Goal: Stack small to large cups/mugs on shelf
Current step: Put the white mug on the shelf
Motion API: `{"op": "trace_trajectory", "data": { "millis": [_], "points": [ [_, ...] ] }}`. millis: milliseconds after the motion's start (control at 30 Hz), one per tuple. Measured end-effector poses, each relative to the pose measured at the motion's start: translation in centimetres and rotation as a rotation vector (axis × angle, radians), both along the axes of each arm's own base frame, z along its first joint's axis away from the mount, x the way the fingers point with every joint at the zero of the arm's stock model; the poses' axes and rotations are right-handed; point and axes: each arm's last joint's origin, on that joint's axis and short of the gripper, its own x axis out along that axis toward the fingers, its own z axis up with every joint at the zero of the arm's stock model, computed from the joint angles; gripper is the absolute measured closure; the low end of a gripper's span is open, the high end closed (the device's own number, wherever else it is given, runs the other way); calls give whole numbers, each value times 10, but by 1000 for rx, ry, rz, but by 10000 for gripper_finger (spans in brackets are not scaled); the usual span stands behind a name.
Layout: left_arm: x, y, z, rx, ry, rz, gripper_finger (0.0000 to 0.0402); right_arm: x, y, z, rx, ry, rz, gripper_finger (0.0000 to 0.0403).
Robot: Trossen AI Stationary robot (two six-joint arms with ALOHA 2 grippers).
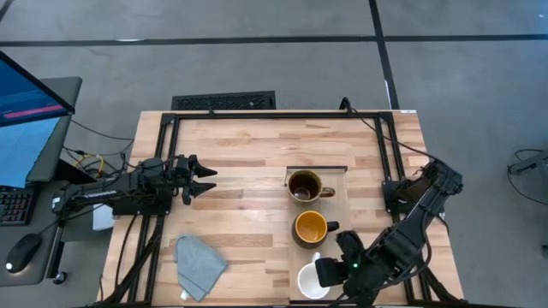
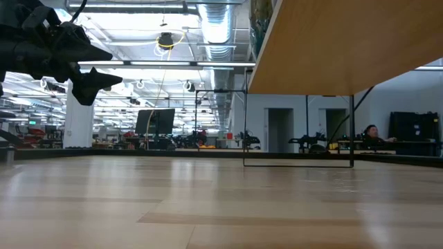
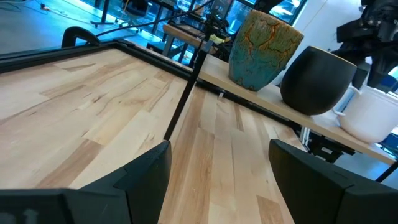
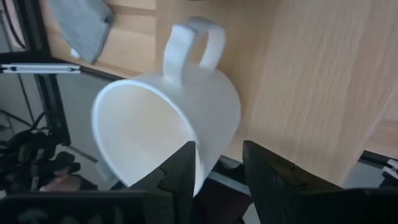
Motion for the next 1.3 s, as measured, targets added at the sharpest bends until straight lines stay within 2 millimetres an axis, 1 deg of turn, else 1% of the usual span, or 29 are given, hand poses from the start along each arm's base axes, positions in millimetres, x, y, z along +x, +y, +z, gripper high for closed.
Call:
{"op": "trace_trajectory", "data": {
  "millis": [300,433,533,600,700,833,900,967,1100,1300],
  "points": [
    [0,0,0,0,0,0,141,-13,-5,17,-17,-102,-13,249],
    [0,0,0,0,0,0,141,-21,-10,21,-49,-88,-17,248],
    [0,0,0,6,1,0,141,-30,-19,23,-103,-38,13,249],
    [0,0,0,20,1,-1,141,-35,-24,22,-168,5,120,250],
    [0,0,0,49,4,6,141,-41,-30,21,-313,38,387,250],
    [0,1,0,78,10,43,141,-44,-31,21,-501,-7,701,248],
    [0,2,-1,80,11,56,141,-45,-30,20,-594,-27,803,248],
    [0,2,-1,73,11,58,141,-43,-30,19,-643,-30,853,250],
    [0,2,0,70,9,60,141,-42,-30,19,-668,-43,898,252],
    [0,3,0,64,9,83,141,-35,-20,22,-674,-170,991,249]
  ]
}}
